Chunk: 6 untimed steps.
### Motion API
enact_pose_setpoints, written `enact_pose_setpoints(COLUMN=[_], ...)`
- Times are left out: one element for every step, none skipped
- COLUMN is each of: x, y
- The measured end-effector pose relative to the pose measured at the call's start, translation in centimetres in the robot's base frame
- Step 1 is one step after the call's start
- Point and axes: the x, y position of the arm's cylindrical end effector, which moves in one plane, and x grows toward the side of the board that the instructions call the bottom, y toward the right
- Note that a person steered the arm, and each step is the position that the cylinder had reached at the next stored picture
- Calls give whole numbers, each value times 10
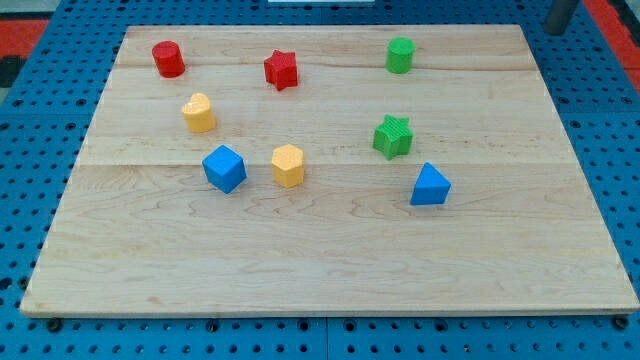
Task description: Point at the top right
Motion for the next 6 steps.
enact_pose_setpoints(x=[0, 1, 1, 22, 61, 61], y=[-1, -1, -1, -3, -15, -65])
